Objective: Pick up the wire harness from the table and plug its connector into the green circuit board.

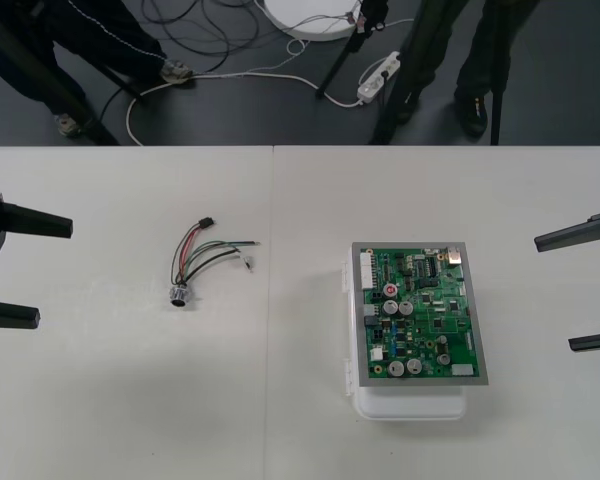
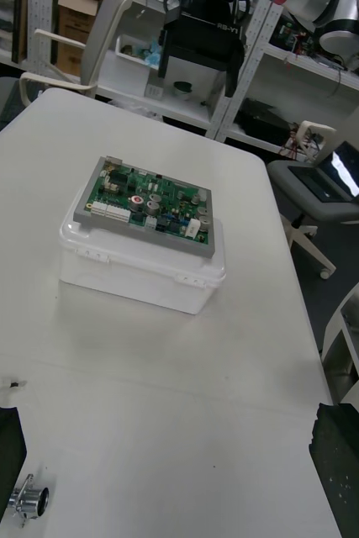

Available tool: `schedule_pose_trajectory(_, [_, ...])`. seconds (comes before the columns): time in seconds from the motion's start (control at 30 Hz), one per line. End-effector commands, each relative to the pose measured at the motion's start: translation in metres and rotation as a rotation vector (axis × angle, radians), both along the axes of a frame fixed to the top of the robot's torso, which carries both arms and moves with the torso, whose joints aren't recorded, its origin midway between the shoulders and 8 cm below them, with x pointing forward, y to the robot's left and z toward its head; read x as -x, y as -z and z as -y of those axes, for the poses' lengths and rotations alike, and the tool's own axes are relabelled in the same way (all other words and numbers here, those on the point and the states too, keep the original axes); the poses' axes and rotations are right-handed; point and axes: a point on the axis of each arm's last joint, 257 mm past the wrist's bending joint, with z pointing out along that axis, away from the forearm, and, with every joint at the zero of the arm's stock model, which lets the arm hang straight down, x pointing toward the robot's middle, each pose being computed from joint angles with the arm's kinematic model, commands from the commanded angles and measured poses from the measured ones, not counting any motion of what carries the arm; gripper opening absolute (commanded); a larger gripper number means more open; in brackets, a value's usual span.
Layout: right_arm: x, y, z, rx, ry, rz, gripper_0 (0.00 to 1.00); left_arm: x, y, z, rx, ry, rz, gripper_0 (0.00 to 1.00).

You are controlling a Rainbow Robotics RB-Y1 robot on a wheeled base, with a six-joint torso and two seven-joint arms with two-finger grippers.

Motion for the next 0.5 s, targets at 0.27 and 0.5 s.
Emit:
schedule_pose_trajectory(0.27, [-0.0071, -0.0183, -0.004, -0.014, 0.001, 0.059, 1.0, 0.0063, -0.0131, -0.0019, -0.06, 0.063, 0.067, 1.0])
schedule_pose_trajectory(0.5, [-0.0071, -0.0183, -0.004, -0.014, 0.001, 0.059, 1.0, 0.0063, -0.0131, -0.0019, -0.06, 0.063, 0.067, 1.0])
